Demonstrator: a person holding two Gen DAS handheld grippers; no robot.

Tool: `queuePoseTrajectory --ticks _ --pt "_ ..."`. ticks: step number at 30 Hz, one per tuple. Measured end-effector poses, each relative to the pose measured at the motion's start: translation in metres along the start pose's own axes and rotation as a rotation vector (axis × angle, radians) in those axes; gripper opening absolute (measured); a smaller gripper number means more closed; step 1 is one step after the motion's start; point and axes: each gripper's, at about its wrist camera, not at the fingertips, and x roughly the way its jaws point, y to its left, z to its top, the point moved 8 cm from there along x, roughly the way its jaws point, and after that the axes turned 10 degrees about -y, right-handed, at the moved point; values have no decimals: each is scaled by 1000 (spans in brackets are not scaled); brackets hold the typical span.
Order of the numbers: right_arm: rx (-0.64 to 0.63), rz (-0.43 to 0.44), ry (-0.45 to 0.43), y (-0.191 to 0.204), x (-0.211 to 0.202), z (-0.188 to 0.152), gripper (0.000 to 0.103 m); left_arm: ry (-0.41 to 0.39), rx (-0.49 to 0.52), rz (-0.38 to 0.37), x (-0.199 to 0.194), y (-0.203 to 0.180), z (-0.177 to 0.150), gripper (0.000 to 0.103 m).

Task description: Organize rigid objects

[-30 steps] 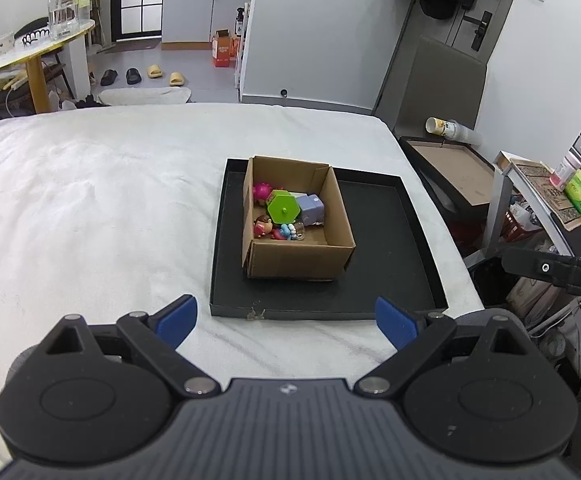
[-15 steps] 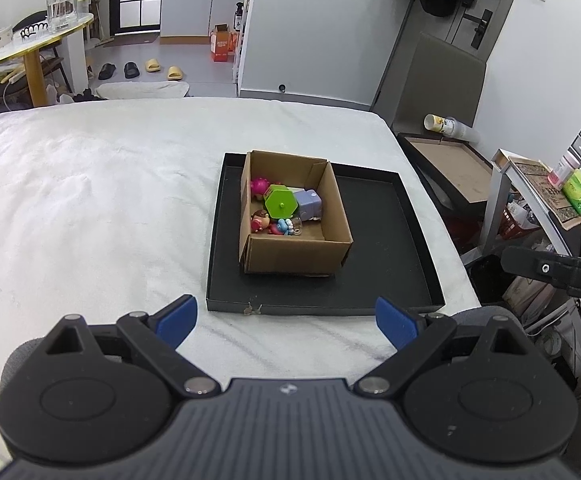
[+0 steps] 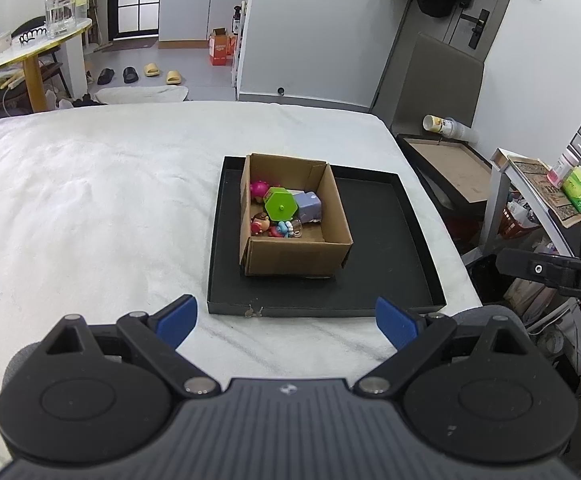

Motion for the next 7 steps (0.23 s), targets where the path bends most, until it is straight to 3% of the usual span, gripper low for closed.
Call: queuePoseTrajectory --ticks 7 --pt "-2 -4 6 1 2 -2 103 -9 7 -5 -1 0 1 95"
